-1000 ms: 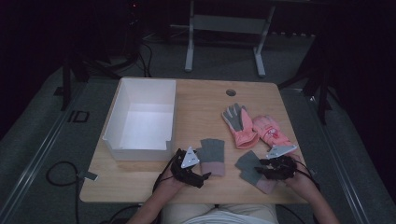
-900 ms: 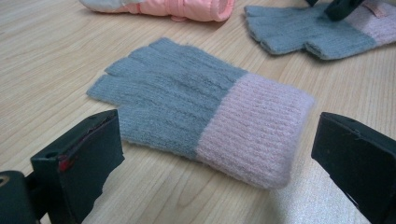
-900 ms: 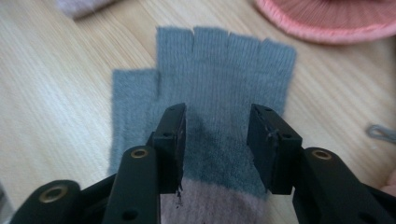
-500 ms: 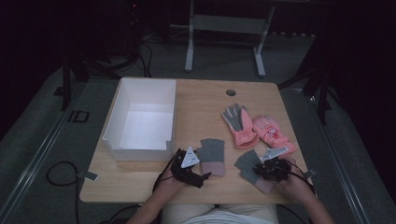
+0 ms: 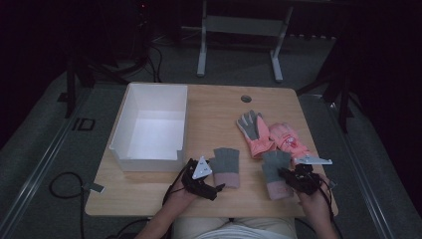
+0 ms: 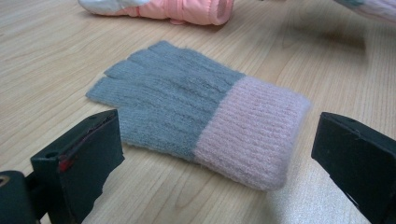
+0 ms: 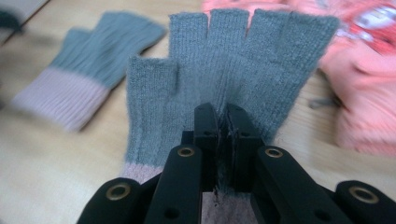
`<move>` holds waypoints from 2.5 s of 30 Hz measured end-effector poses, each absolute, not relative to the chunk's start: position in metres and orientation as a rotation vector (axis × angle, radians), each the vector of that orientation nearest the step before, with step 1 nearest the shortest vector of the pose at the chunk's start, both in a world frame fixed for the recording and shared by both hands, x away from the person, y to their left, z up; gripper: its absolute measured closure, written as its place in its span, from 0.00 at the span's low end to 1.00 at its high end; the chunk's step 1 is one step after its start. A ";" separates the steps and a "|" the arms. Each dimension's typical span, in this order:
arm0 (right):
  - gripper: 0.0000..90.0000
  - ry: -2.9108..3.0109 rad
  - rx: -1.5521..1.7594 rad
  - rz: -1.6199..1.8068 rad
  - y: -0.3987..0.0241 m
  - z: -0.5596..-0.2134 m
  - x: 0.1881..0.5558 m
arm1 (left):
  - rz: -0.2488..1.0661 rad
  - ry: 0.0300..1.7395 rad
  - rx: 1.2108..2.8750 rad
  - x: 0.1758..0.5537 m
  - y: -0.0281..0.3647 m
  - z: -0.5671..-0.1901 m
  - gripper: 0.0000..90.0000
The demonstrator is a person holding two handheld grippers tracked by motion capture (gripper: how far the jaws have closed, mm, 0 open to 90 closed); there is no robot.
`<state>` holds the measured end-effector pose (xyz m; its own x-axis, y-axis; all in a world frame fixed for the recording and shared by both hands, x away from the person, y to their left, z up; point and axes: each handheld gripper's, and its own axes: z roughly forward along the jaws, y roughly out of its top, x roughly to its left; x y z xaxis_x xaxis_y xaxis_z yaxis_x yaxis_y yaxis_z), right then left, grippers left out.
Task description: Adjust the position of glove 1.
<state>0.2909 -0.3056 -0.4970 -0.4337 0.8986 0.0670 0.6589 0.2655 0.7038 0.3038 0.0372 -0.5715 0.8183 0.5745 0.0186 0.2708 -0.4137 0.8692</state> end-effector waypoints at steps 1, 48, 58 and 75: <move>0.94 2.150 1.470 0.949 -0.307 -0.500 0.290 | 0.387 0.625 2.019 0.304 0.037 -0.572 0.02; 0.63 2.535 1.073 0.788 -0.325 -0.525 0.327 | 0.385 0.617 2.023 0.305 0.036 -0.571 0.02; 0.69 2.551 1.082 0.658 -0.320 -0.536 0.328 | 0.386 0.610 2.032 0.304 0.035 -0.571 0.02; 0.94 2.472 1.227 0.746 -0.316 -0.525 0.320 | 0.388 0.612 2.031 0.305 0.036 -0.571 0.02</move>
<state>0.3199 -0.3158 -0.5253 -0.5991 0.8003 -0.0216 0.6549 0.5054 0.5618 0.3046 0.0361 -0.5715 0.8248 0.5649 0.0268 0.2651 -0.4280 0.8640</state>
